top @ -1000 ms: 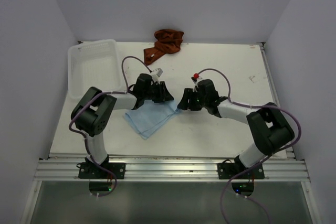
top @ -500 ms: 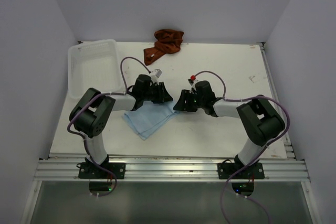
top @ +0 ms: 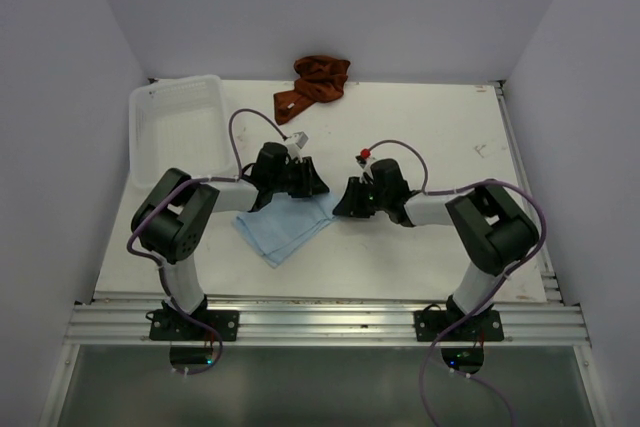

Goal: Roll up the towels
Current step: Roll the towel

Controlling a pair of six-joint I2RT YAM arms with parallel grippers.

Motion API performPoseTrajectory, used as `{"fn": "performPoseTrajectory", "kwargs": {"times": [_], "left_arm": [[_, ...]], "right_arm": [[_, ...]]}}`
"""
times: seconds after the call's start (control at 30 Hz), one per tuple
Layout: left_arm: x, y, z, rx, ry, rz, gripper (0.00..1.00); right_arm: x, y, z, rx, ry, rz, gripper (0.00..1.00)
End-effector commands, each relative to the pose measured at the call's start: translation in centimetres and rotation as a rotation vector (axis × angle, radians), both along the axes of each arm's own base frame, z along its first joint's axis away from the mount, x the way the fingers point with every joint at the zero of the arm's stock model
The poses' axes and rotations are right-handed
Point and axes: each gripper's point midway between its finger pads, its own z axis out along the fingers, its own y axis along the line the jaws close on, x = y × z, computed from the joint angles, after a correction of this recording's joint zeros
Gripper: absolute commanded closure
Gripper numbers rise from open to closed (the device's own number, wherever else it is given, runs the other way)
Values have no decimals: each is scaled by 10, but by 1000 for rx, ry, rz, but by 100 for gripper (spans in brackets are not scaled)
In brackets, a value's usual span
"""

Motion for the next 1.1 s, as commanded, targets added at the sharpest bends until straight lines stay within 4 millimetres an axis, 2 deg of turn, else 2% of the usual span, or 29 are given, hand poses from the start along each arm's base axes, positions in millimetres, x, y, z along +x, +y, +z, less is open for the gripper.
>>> {"fn": "performPoseTrajectory", "kwargs": {"times": [0.0, 0.03, 0.13, 0.23, 0.7, 0.83, 1.07], "left_arm": [[2, 11, 1, 36, -8, 22, 61], [4, 10, 4, 33, -14, 22, 61], [6, 9, 8, 35, -20, 23, 61], [8, 9, 13, 32, -25, 24, 61], [20, -1, 53, -15, -74, 23, 60], [20, -2, 69, -36, -90, 26, 60], [16, -3, 86, -68, -105, 19, 60]], "right_arm": [[-14, 0, -9, -9, 0, 43, 76], [-15, -2, -10, -13, -4, 42, 83], [-19, -8, -12, -40, -28, 29, 93], [-20, -14, -7, -87, -71, 17, 100], [-25, -22, 17, -356, -297, -12, 100], [-28, -29, 18, -433, -346, -27, 100], [-35, -25, 25, -512, -429, -28, 100]]}}
